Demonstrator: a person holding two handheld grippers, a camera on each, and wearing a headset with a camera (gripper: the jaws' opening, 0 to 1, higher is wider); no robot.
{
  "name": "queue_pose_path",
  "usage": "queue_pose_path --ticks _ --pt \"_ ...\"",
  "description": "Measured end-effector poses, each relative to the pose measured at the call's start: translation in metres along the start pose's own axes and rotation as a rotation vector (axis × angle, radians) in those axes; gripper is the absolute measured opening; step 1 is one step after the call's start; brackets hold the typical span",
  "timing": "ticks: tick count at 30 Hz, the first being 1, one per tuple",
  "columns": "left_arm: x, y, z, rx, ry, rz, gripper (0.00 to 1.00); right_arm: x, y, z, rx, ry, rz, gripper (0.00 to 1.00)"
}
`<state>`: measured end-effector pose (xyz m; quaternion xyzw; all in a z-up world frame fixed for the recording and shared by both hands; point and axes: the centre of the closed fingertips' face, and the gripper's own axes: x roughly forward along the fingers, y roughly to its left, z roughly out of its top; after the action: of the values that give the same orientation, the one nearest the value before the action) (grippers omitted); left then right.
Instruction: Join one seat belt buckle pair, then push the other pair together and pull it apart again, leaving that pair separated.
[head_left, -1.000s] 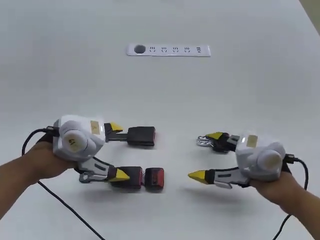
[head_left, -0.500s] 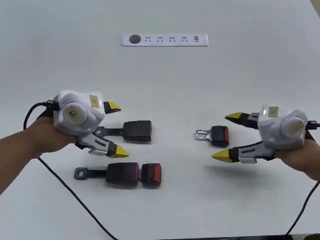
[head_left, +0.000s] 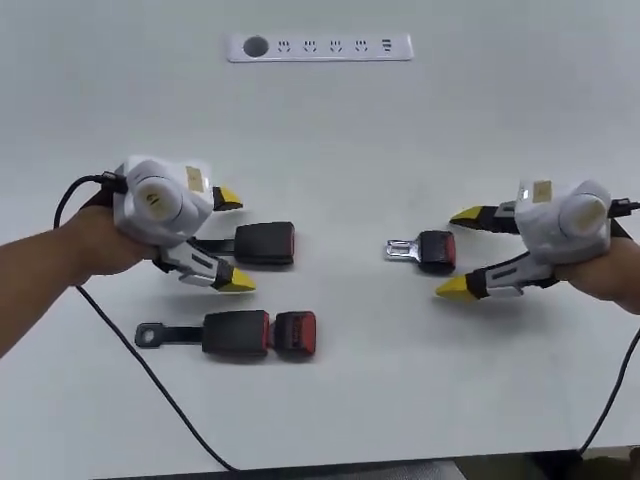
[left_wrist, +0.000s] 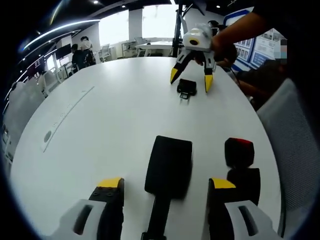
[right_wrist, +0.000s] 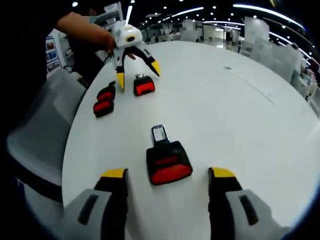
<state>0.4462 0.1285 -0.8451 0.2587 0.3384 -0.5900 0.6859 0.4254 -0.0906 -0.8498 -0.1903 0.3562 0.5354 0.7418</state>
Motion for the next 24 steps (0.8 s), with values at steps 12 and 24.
queue_pose_path --ticks 12,24 --pt "0.005 0.002 -0.001 0.061 0.016 -0.011 0.47 -0.003 0.002 0.003 -0.105 0.008 0.029 0.48" --pt "0.012 -0.001 -0.004 0.097 0.038 -0.030 0.34 -0.004 -0.002 0.001 -0.078 -0.068 0.013 0.35"
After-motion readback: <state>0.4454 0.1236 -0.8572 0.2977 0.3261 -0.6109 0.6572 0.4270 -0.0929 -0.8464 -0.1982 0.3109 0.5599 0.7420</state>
